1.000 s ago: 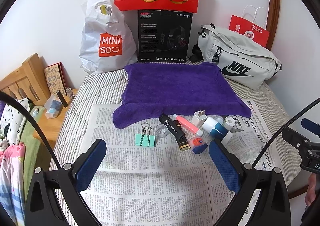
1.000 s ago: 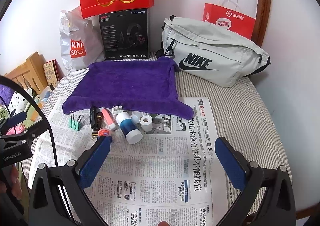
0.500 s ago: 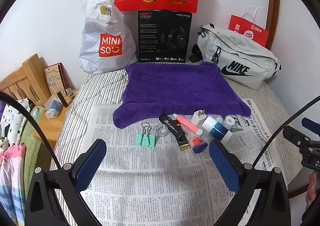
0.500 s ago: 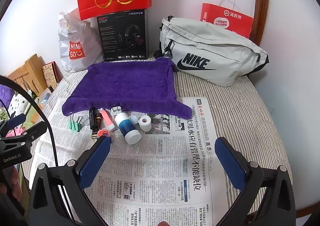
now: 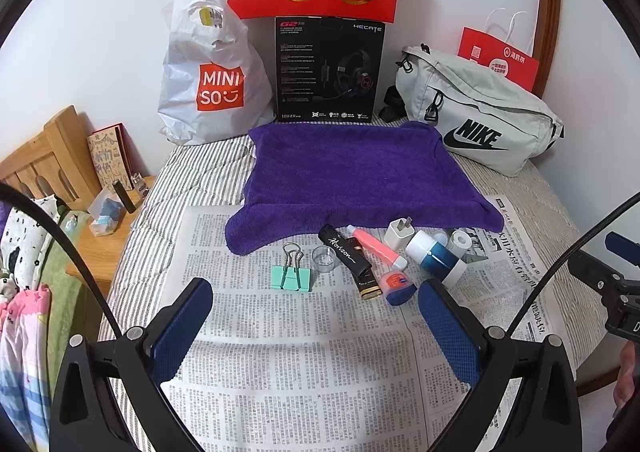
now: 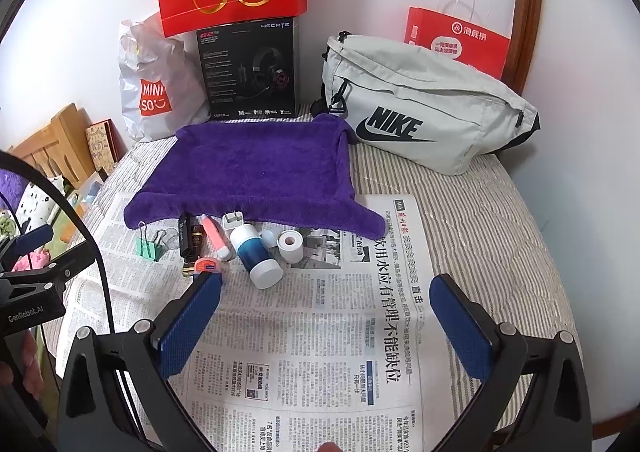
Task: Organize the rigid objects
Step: 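Grasp the mint-green binder clip with the left gripper while the right gripper grasps the white tape roll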
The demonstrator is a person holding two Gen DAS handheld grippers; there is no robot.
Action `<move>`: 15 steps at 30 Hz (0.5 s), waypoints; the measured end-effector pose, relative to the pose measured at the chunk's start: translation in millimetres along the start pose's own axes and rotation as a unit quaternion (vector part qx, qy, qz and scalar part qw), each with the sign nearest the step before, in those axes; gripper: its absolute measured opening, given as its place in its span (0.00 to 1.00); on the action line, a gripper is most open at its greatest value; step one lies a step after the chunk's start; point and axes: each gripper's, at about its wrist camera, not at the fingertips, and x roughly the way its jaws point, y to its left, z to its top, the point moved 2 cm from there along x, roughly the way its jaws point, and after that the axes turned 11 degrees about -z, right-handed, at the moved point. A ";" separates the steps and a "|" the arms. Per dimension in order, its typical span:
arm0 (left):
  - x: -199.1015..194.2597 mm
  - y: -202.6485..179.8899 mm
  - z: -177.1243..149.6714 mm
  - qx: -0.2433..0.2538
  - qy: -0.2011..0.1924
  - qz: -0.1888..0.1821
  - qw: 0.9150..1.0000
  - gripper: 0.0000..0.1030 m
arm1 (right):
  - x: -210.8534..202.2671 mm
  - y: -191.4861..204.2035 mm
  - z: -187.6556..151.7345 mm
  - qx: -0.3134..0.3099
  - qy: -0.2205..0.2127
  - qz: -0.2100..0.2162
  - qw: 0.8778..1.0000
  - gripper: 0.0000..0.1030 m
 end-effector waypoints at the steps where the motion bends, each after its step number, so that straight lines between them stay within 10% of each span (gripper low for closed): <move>1: 0.8 1.0 0.2 -0.001 0.001 0.000 1.000 1.00 | 0.3 -0.4 0.7 0.002 0.000 -0.001 1.000 1.00; 15: 41.6 20.5 -2.8 -0.007 0.027 0.019 0.999 1.00 | 23.3 -0.6 2.3 0.003 0.014 0.006 1.000 1.00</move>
